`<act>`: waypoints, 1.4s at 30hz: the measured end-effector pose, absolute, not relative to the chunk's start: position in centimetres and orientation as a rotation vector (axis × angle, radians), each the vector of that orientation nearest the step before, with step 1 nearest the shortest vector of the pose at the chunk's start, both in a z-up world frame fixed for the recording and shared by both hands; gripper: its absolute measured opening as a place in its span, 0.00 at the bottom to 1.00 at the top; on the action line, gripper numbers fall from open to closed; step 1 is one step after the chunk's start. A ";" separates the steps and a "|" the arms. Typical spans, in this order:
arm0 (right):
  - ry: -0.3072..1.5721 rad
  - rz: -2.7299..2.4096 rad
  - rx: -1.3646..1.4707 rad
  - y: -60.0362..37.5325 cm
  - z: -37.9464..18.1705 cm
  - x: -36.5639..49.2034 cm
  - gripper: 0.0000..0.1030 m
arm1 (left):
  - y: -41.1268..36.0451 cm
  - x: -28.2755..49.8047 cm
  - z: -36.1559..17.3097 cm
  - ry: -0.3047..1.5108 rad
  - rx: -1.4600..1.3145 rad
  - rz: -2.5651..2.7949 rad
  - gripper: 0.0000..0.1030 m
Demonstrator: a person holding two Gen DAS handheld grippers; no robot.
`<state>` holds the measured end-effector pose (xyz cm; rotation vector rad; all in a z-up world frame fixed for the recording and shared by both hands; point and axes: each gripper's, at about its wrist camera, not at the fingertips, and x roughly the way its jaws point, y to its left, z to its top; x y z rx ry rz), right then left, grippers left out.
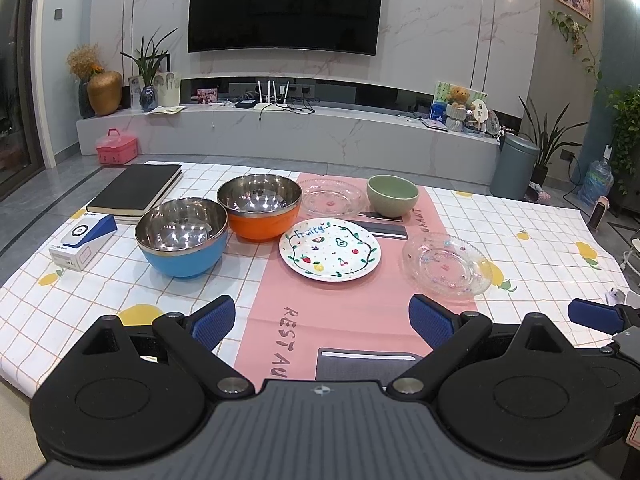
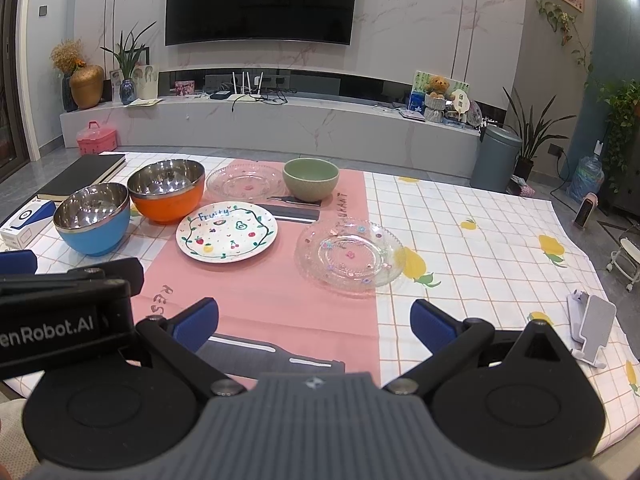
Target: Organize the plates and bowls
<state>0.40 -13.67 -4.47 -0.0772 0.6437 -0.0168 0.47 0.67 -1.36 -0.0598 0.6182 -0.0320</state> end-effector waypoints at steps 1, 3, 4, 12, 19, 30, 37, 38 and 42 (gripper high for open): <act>0.645 -0.017 -0.077 -13.7 -4.5 0.4 0.97 | 0.7 0.5 -1.4 0.620 -0.060 -0.032 1.00; 0.647 -0.017 -0.078 -13.7 -4.5 0.5 0.97 | 0.6 0.5 -1.4 0.623 -0.061 -0.032 1.00; 0.648 -0.017 -0.078 -13.6 -4.5 0.5 0.97 | 0.6 0.5 -1.4 0.624 -0.060 -0.031 1.00; 0.652 -0.019 -0.083 -13.7 -4.7 0.6 0.97 | 0.5 0.5 -1.3 0.627 -0.056 -0.030 1.00; 0.650 -0.011 -0.084 -13.5 -4.6 0.5 0.97 | 0.6 0.5 -1.1 0.627 -0.056 -0.039 1.00; 0.650 -0.017 -0.037 -13.9 -2.1 2.0 0.97 | 2.9 1.4 1.0 0.578 -0.062 0.010 1.00; 0.641 0.051 -0.032 -11.7 -0.5 4.5 0.96 | 6.0 3.1 2.6 0.579 0.048 -0.016 1.00; 0.653 0.058 -0.037 -11.1 -0.5 5.1 0.95 | 6.6 3.3 2.6 0.568 0.071 0.005 1.00; 0.687 0.095 0.016 -9.3 0.1 8.3 0.91 | 9.1 4.6 2.5 0.539 0.076 0.112 1.00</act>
